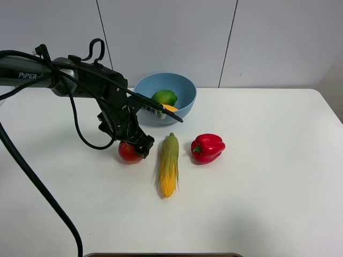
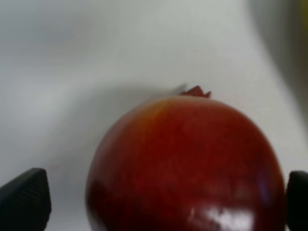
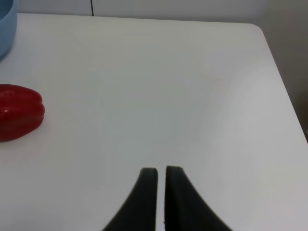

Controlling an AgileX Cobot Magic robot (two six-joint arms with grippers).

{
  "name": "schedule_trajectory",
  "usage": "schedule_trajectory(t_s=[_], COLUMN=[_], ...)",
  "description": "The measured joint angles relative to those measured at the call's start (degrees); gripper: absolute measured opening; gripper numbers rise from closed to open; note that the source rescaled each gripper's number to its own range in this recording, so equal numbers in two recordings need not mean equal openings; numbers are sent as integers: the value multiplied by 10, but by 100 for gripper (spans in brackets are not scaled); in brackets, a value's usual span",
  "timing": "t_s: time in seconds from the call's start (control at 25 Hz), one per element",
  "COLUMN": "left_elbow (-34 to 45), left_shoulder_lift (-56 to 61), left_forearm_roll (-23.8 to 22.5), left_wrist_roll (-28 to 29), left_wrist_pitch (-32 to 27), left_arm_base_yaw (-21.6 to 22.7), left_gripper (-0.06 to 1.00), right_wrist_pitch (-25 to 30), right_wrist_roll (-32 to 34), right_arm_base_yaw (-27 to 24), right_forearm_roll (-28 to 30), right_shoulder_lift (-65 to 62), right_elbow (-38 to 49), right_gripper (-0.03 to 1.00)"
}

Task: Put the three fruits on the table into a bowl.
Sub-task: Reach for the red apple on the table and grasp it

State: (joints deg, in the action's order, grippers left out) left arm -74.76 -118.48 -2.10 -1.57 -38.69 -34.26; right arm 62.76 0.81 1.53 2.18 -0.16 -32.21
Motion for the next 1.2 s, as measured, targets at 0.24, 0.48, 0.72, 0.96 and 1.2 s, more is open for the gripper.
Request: schedule_trajectory(t_s=[0.24, 0.48, 0.72, 0.96, 1.2], left_elbow=[0, 0, 0, 0, -4], left_shoulder_lift=[-16, -20, -43, -47, -52], left_forearm_roll=[-4, -5, -5, -5, -5], left_wrist_roll=[-1, -2, -2, -2, -2], left_wrist_pitch=[22, 50, 50, 51, 53], left_arm_base_yaw=[0, 0, 0, 0, 0], left_gripper=[96, 96, 96, 96, 96], right_wrist_pitch=[0, 0, 0, 0, 0], right_wrist_roll=[0, 0, 0, 0, 0], right_arm_base_yaw=[0, 0, 0, 0, 0], right_forearm_roll=[0, 0, 0, 0, 0], right_shoulder_lift=[0, 0, 0, 0, 0], right_elbow=[0, 0, 0, 0, 0], right_gripper=[0, 0, 0, 0, 0])
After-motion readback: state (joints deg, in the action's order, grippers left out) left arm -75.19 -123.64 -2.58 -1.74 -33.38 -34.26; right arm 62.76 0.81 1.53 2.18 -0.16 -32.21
